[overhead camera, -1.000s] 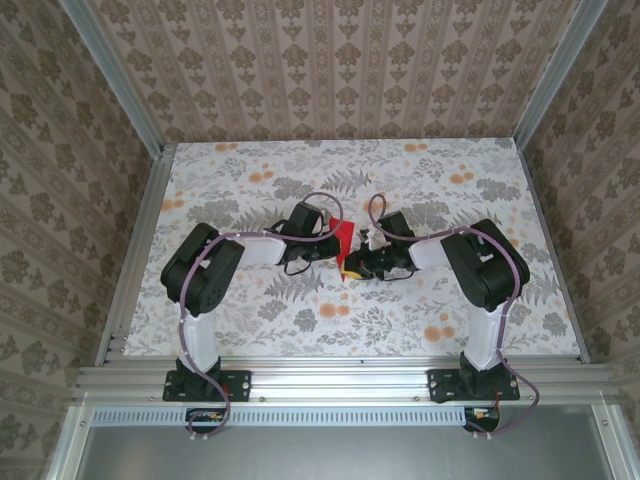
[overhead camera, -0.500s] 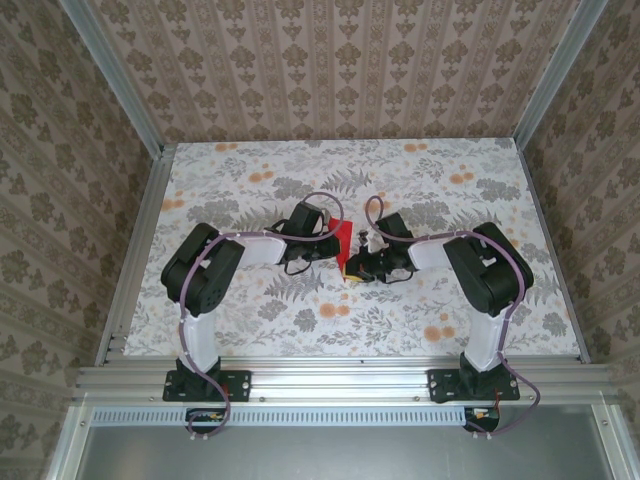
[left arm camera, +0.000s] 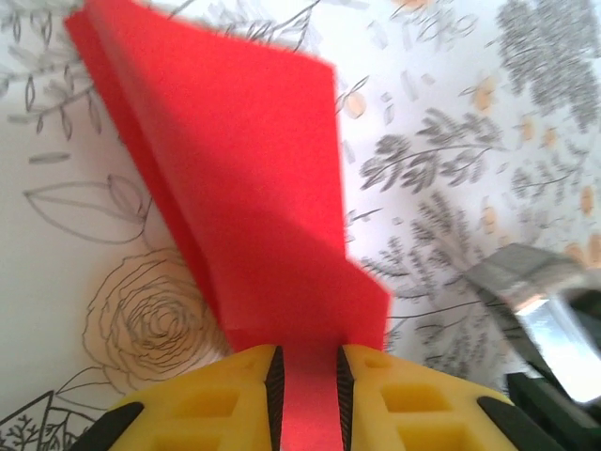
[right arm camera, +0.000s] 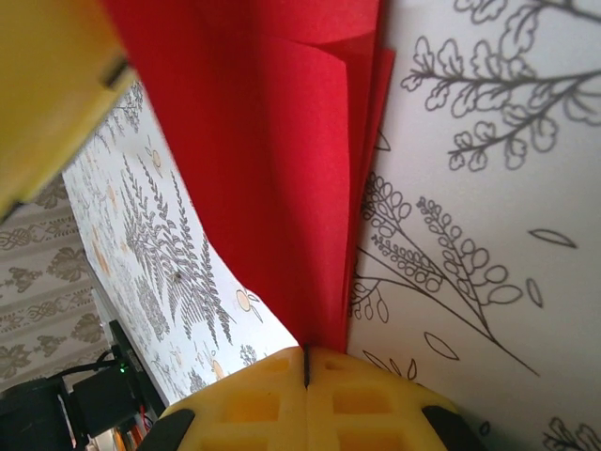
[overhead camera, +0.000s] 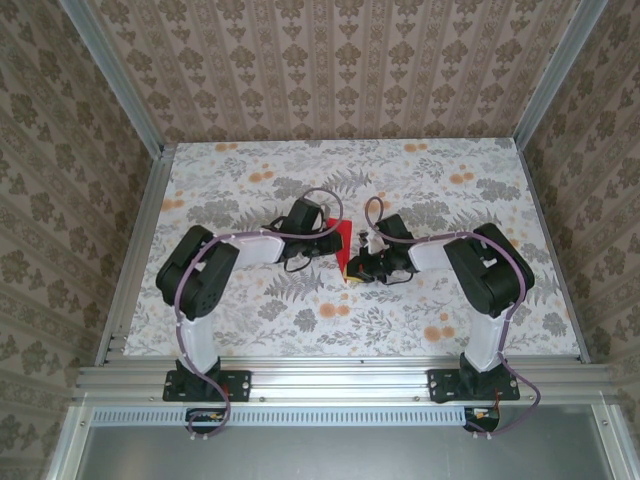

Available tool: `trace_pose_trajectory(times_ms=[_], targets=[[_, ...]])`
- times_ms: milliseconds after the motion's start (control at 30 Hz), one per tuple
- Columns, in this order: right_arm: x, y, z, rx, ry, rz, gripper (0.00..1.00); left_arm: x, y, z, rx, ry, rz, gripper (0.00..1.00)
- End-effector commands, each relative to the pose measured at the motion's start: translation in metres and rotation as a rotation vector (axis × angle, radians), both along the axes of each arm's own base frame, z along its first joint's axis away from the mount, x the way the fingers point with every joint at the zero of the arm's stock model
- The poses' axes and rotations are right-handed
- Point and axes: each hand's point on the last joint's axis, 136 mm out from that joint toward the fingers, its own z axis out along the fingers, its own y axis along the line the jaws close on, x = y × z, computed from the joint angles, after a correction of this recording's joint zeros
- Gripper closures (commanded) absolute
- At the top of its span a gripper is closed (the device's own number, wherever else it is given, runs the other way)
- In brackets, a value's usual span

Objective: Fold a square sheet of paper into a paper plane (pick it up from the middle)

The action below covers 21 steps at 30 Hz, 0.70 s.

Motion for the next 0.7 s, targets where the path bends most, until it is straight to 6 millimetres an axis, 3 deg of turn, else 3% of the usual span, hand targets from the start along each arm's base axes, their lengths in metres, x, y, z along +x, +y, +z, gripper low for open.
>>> trace_pose_trajectory(times_ms=[0, 167, 667], targets=[[-0.034, -0.019, -0.034, -0.061, 0.18, -0.036, 0.99, 0.006, -0.002, 0.037, -0.087, -0.086, -0.012, 0.72], [-0.034, -0.017, -0.033, -0.021, 0.192, -0.043, 0.99, 0.009, 0.007, 0.035, -0.109, -0.093, 0.006, 0.7], [-0.03, -0.018, -0.031, 0.032, 0.219, -0.065, 1.0, 0.014, -0.007, -0.002, -0.098, -0.035, -0.036, 0.79]])
